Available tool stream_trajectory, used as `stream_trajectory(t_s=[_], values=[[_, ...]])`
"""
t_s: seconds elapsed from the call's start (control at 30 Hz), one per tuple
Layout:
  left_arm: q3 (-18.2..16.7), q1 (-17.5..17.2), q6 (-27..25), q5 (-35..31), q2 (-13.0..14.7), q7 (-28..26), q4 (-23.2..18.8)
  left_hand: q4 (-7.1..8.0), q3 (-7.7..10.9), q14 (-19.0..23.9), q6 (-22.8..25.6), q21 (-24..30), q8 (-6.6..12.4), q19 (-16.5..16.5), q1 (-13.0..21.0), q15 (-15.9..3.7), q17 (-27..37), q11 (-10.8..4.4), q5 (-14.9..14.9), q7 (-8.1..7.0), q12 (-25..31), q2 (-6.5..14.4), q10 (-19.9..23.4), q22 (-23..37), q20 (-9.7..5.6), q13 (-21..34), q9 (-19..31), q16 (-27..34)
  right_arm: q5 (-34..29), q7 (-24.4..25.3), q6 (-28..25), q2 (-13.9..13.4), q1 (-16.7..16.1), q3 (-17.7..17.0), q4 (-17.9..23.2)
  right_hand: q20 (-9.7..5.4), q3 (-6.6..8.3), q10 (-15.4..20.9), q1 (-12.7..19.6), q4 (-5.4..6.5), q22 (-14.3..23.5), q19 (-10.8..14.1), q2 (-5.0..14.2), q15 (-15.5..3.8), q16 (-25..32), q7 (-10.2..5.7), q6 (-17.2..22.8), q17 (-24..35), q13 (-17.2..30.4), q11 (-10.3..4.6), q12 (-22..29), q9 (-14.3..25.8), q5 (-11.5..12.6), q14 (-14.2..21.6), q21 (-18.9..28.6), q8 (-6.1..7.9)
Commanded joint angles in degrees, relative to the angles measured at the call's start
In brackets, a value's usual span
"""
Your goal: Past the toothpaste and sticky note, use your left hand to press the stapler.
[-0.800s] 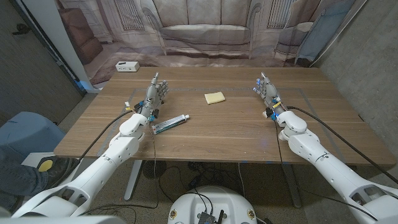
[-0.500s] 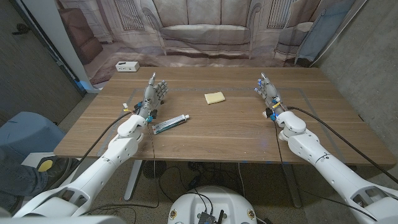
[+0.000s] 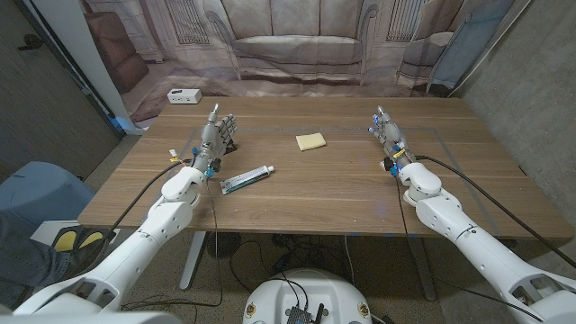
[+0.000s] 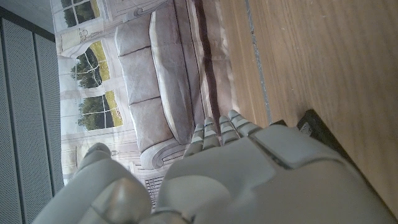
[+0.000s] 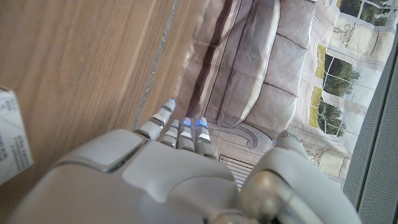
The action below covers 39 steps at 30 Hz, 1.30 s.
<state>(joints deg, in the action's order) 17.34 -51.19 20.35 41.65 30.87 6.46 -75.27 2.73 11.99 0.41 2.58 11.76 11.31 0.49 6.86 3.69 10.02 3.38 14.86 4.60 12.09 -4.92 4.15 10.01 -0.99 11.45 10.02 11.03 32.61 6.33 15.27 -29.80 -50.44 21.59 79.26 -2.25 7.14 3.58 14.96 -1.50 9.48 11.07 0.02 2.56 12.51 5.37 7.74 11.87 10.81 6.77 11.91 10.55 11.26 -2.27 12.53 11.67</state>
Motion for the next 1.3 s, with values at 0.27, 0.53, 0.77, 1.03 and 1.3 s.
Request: stream_trajectory(t_s=[0.27, 0.53, 0.77, 1.03, 1.3], values=[[-0.7, -0.8, 5.0, -4.5, 1.9, -1.8, -0.2, -0.93, 0.85, 2.3, 2.7, 0.4, 0.72, 1.8, 2.0, -1.24, 0.2, -1.71, -0.4, -1.59, 0.8, 1.1, 2.6, 0.2, -0.01, -0.2, 0.1, 0.3, -1.6, 1.9, 0.7, -0.9, -1.8, -0.4, 2.5, -0.54, 0.12, 0.2, 0.4, -0.31, 0.3, 0.8, 0.49, 0.25, 0.1, -0.43, 0.6, 0.3, 0.1, 0.24, 0.0, 0.1, 0.2, 0.5, -0.4, 0.04], [-1.0, -1.7, 8.1, -7.1, 2.3, -3.8, -0.4, -1.56, 1.23, 4.3, 4.9, 0.6, 1.00, 3.2, 3.1, -1.77, 0.2, -1.97, -1.0, -1.88, 1.3, 1.8, 4.6, 0.2, -0.11, -0.3, 0.1, 0.7, -1.6, 1.9, 0.9, -1.4, -2.4, -0.8, 3.1, -0.60, 0.15, 0.5, 0.6, -0.55, 0.3, 1.2, 0.75, 0.13, 0.1, -0.86, 0.3, 0.2, 0.1, 0.07, 0.0, 0.2, 0.1, 0.8, -0.6, -0.24], [-1.4, -2.7, 7.7, -9.5, 3.5, -6.9, -1.7, -2.18, 1.48, 6.1, 7.4, 1.0, 1.29, 5.2, 4.0, -1.45, 0.2, -2.00, -1.6, -1.74, 1.8, 2.3, 6.7, 0.2, 0.16, -0.4, 0.2, 0.8, -1.0, 1.9, 0.5, -1.1, -2.6, -0.9, 3.0, -0.57, 0.13, 0.7, 0.6, -0.60, 0.3, 1.3, 0.83, 0.15, 0.1, -0.87, -0.1, 0.3, 0.1, 0.07, 0.0, 0.2, 0.1, 0.9, -0.6, -0.41], [-1.4, -3.6, 5.7, -15.1, 5.6, -12.6, -4.0, -2.36, 1.56, 6.4, 8.0, 0.9, 1.29, 5.2, 4.2, -1.33, 0.2, -1.70, -1.7, -1.65, 1.8, 2.5, 6.9, 0.2, 0.23, -0.4, 0.2, 0.8, -1.3, 2.2, 0.4, -1.1, -2.7, -0.8, 3.0, -0.53, 0.12, 0.9, 0.6, -0.65, 0.3, 1.4, 0.95, 0.12, 0.1, -0.86, -0.1, 0.3, 0.1, 0.05, 0.0, 0.2, 0.1, 1.0, -0.7, -0.44], [-1.2, -3.7, 4.8, -17.9, 6.7, -14.4, -4.9, -2.57, 1.70, 6.7, 8.4, 0.7, 1.19, 5.2, 4.6, -1.24, 0.2, -1.84, -1.9, -1.46, 1.7, 2.7, 7.3, 0.2, 0.41, -0.4, 0.2, 0.7, -1.3, 2.5, 0.5, -1.1, -2.9, -0.9, 3.1, -0.40, 0.08, 1.0, 0.6, -0.73, 0.3, 2.0, 0.98, 0.20, 0.1, -0.74, -0.1, 0.3, 0.1, 0.08, 0.0, 0.2, 0.1, 1.1, -0.5, -0.46]])
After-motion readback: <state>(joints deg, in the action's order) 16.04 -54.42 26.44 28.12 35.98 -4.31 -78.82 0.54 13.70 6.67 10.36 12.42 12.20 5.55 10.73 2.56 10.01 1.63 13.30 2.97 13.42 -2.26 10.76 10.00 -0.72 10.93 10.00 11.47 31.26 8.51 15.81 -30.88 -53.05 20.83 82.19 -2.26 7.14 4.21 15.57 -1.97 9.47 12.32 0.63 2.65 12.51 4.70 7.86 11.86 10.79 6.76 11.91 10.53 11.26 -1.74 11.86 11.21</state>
